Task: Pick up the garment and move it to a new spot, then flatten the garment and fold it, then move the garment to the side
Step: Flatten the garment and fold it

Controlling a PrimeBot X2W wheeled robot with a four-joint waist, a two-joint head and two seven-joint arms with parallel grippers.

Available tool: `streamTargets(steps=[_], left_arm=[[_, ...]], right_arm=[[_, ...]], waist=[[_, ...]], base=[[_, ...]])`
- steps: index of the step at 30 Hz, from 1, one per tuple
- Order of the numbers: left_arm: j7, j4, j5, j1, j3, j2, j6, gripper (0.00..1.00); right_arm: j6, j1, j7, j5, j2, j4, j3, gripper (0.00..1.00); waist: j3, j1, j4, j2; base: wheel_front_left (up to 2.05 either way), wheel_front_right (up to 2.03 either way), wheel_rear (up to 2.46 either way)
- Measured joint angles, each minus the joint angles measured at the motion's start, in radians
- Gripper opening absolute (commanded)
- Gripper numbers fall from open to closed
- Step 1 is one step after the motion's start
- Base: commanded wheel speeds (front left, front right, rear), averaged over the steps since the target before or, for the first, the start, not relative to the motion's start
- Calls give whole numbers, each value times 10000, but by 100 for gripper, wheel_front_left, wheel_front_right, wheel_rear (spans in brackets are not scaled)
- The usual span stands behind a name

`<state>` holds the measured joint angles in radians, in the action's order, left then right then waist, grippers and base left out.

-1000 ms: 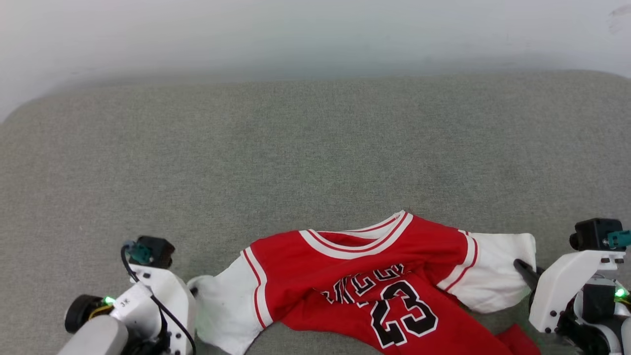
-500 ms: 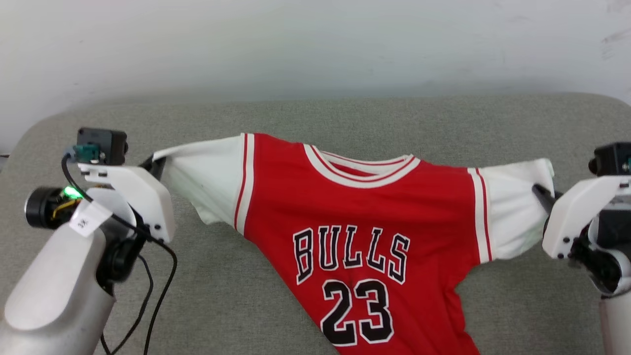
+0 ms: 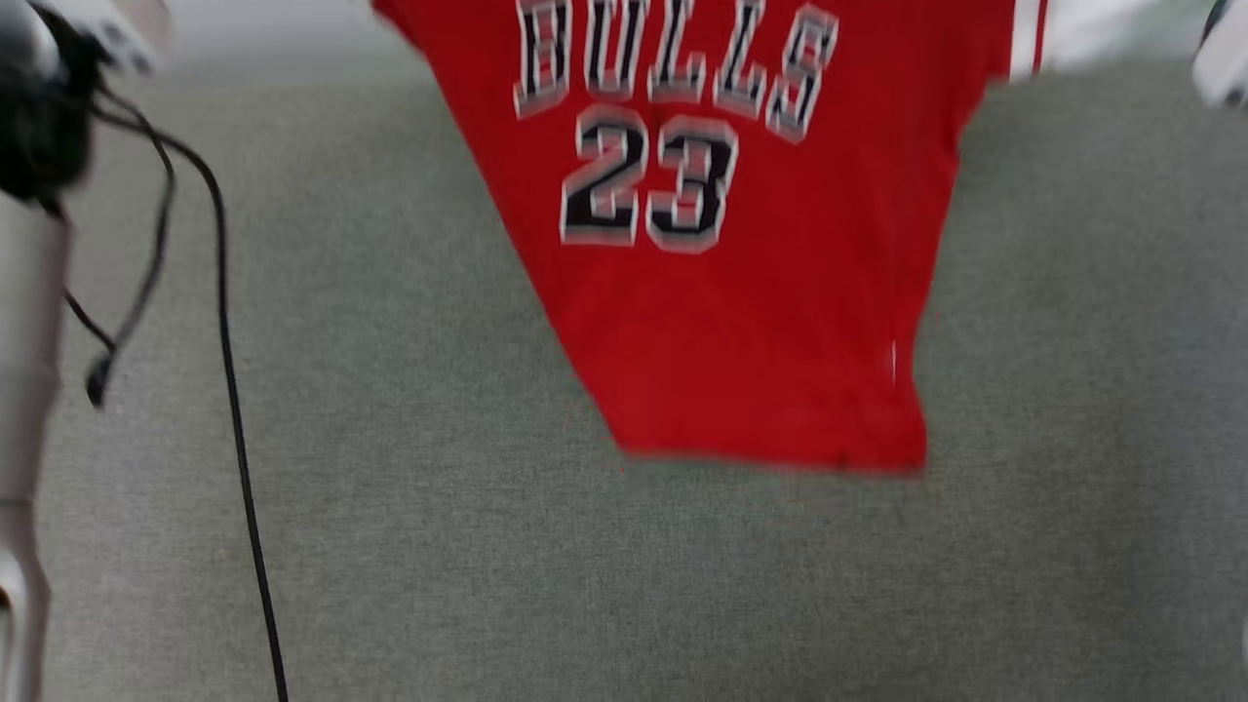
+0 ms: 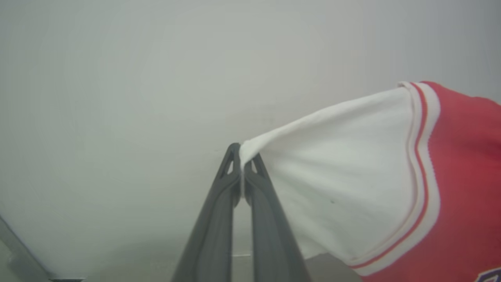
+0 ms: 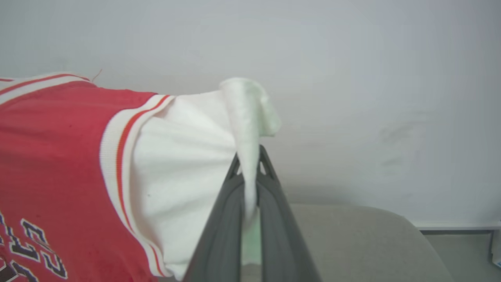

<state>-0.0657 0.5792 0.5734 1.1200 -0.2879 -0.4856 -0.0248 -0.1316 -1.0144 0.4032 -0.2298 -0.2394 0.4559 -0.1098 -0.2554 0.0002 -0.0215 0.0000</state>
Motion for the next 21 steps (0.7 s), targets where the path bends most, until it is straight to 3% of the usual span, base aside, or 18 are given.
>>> streamTargets(steps=[9, 15, 21], left_arm=[[1365, 1026, -151, 2791, 360, -75, 343, 0], [1983, 1753, -155, 3613, 376, -73, 694, 0], [2376, 2734, -13, 3614, 253, 142, 1053, 0]], right_arm=[[0, -3302, -1898, 594, 54, 1091, 153, 0], [0, -4636, -2855, 938, 138, 1960, 362, 0], [2, -4975, -3369, 1022, 395, 3237, 775, 0]], waist=[[-1375, 1, 5, 0], [-2045, 1, 31, 0], [-2595, 0, 72, 0]], base=[[0, 0, 0], [0, 0, 0], [0, 0, 0]])
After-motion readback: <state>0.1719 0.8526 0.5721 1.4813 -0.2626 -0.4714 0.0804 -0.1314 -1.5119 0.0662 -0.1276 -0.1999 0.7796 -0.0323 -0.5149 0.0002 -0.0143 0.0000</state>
